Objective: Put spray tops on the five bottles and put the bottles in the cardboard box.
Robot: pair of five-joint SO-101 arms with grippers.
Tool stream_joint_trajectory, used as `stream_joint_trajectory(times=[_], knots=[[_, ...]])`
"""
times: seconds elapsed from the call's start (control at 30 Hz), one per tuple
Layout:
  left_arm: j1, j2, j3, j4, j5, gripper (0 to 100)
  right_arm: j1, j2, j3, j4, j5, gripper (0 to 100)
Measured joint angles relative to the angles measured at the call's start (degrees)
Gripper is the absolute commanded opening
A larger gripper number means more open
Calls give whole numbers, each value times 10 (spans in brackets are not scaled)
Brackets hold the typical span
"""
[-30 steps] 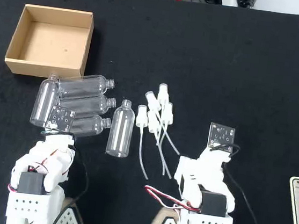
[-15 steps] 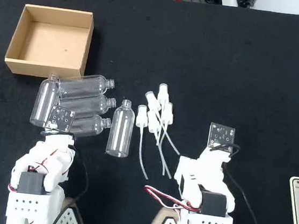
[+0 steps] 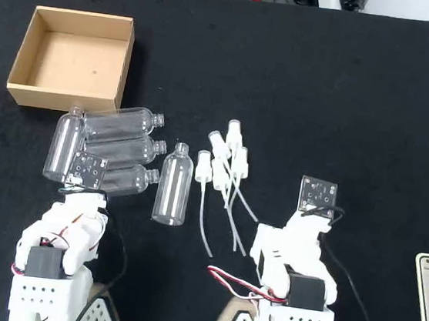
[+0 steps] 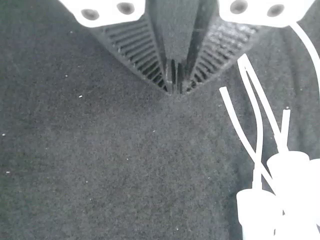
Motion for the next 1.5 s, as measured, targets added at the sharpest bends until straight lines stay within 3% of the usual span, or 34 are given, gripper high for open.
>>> stream_joint_trajectory(times=[1.13,1.37,1.5], knots=[[0,0,0,0,0,30,0,0,0,-1,0,15],[0,0,-11,1,0,30,0,0,0,-131,3,15],[-1,-3,-85,10,-1,30,1,0,0,-194,88,15]])
